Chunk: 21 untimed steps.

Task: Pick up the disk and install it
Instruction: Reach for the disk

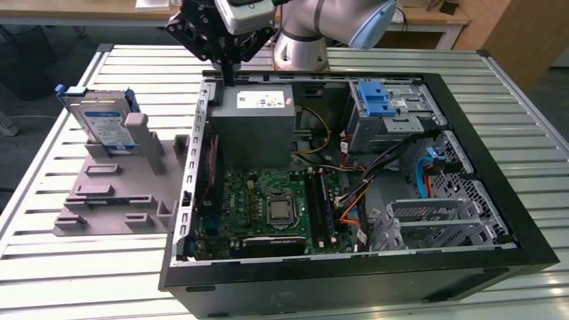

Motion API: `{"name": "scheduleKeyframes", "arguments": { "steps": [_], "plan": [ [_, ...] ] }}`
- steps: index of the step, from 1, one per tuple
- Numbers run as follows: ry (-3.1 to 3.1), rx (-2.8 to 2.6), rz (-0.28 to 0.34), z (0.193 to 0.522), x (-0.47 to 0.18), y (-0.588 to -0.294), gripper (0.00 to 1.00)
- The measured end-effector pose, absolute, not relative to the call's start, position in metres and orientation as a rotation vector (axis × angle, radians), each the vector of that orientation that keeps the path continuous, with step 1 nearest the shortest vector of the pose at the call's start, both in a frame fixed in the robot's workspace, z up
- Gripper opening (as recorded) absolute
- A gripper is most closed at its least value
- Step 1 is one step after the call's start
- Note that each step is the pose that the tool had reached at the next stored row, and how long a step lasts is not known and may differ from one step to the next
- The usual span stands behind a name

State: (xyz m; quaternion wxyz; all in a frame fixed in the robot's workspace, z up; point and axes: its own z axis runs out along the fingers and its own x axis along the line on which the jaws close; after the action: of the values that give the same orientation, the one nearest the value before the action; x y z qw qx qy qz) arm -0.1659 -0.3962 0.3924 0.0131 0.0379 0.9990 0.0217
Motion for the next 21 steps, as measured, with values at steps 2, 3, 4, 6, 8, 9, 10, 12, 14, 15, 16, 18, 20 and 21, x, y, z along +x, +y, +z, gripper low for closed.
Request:
{"name": "scheduleKeyframes", "arguments": {
  "steps": [2,3,4,6,8,9,10,12,14,15,16,18,20,21],
  "plan": [
    [3.112,0.118,0.068,0.392,-0.168,-0.396,0.11],
    [3.112,0.118,0.068,0.392,-0.169,-0.396,0.11],
    [3.112,0.118,0.068,0.392,-0.170,-0.396,0.11],
    [3.112,0.118,0.068,0.392,-0.172,-0.396,0.11],
    [3.112,0.118,0.068,0.392,-0.174,-0.396,0.11],
    [3.112,0.118,0.068,0.392,-0.175,-0.396,0.11],
    [3.113,0.118,0.068,0.392,-0.176,-0.396,0.11],
    [3.112,0.118,0.068,0.392,-0.178,-0.395,0.11],
    [3.112,0.118,0.068,0.392,-0.180,-0.395,0.11],
    [3.113,0.118,0.068,0.392,-0.181,-0.395,0.11],
    [3.113,0.118,0.068,0.392,-0.182,-0.395,0.11],
    [3.113,0.118,0.068,0.392,-0.184,-0.395,0.11],
    [3.112,0.118,0.068,0.392,-0.186,-0.395,0.11],
    [3.112,0.118,0.068,0.392,-0.187,-0.395,0.11]
  ]
}}
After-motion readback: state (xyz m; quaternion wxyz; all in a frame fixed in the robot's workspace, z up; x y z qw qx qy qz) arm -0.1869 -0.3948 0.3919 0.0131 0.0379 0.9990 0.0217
